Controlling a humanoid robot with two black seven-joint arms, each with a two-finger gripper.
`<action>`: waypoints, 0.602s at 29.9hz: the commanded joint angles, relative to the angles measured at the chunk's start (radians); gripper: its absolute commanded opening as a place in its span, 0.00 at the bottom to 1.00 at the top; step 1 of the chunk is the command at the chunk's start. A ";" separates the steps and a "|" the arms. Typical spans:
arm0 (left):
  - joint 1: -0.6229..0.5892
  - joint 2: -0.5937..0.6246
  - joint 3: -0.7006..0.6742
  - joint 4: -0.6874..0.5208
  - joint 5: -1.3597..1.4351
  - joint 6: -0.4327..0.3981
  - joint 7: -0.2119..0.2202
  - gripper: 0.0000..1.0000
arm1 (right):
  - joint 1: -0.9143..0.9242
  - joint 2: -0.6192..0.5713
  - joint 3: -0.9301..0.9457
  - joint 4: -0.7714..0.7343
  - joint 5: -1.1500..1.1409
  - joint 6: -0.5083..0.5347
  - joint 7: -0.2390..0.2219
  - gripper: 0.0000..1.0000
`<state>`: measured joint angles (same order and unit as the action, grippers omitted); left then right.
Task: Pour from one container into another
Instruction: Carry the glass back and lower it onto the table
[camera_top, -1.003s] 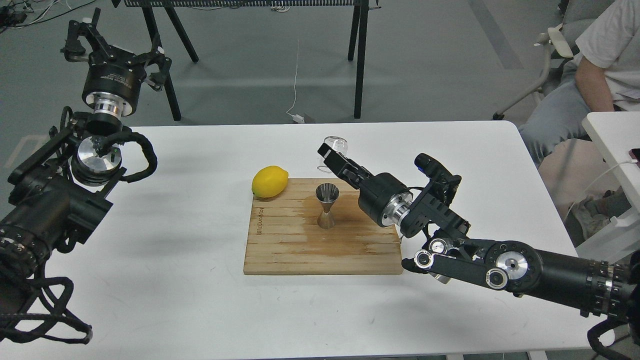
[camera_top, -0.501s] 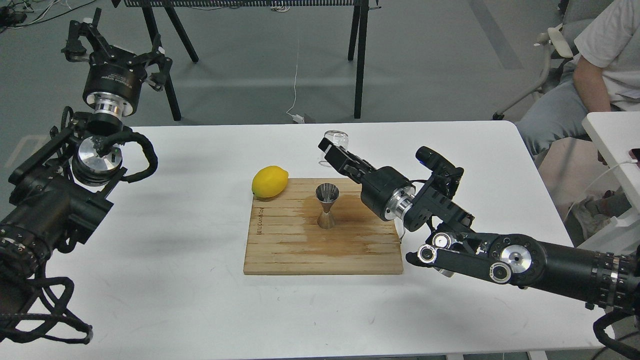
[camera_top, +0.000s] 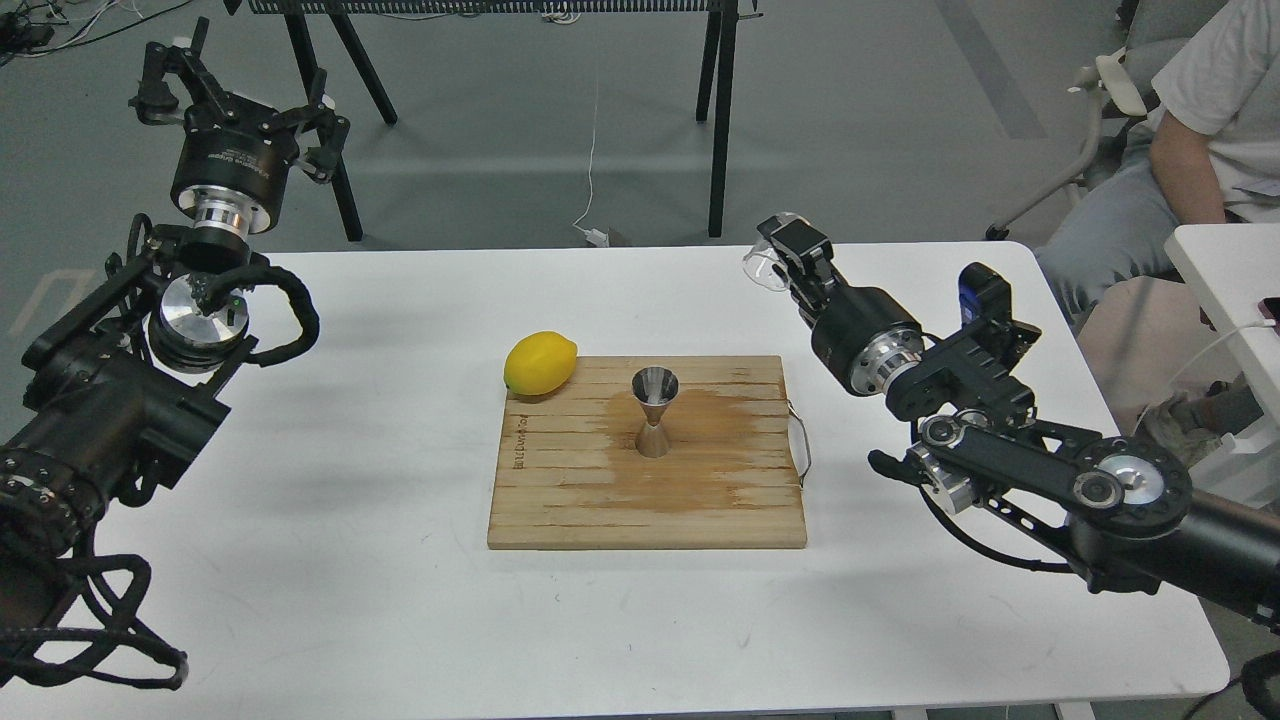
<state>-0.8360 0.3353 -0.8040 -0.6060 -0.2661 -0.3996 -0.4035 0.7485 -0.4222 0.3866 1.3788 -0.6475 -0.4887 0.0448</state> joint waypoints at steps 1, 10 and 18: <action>0.000 -0.002 0.000 0.000 -0.001 0.001 0.000 1.00 | -0.067 -0.029 0.104 0.045 0.136 0.000 0.000 0.37; 0.000 -0.004 0.002 0.000 -0.001 0.001 0.000 1.00 | -0.299 -0.029 0.379 0.077 0.442 0.050 -0.011 0.37; 0.002 -0.005 0.003 0.000 -0.001 0.001 0.000 1.00 | -0.468 -0.024 0.630 -0.004 0.816 0.209 -0.127 0.37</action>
<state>-0.8359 0.3314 -0.8022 -0.6059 -0.2663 -0.3987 -0.4021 0.3344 -0.4511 0.9262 1.4307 0.0444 -0.3223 -0.0270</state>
